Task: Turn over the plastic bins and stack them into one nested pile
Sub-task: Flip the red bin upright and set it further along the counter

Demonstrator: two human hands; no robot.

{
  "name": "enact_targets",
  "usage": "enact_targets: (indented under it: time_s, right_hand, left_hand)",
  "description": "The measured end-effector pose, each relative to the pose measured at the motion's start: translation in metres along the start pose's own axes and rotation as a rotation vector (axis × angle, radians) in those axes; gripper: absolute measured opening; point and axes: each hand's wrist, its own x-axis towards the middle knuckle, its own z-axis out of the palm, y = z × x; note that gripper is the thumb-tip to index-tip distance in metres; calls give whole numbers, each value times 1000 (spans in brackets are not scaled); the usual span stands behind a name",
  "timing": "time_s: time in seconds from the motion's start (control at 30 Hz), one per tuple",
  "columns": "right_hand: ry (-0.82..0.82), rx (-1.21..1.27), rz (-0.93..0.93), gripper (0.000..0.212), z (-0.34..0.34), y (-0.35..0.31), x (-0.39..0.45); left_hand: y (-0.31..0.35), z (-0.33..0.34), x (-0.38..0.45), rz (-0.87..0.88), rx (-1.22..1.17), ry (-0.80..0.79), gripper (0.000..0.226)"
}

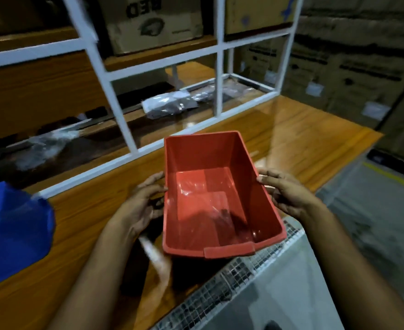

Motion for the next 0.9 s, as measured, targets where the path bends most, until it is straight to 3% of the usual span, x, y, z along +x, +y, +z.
enact_targets:
  time_s: [0.27,0.5,0.67,0.9]
  right_hand:
    - [201,120,-81,36,-173,-23,-55]
    - [294,100,-156,41,-297,-64,-82]
    - [359,134,-170,40,-368,-91,-69]
    - [345,140,-174,44,-452,-137,-12]
  left_hand:
    - [-21,188,63,-28,29,-255,49]
    - [-47,345,113,-34,-77,-279,36]
    - [-44,416,152,-70,-14,-393,58]
    - [-39,490,217,-55,73,-446,59]
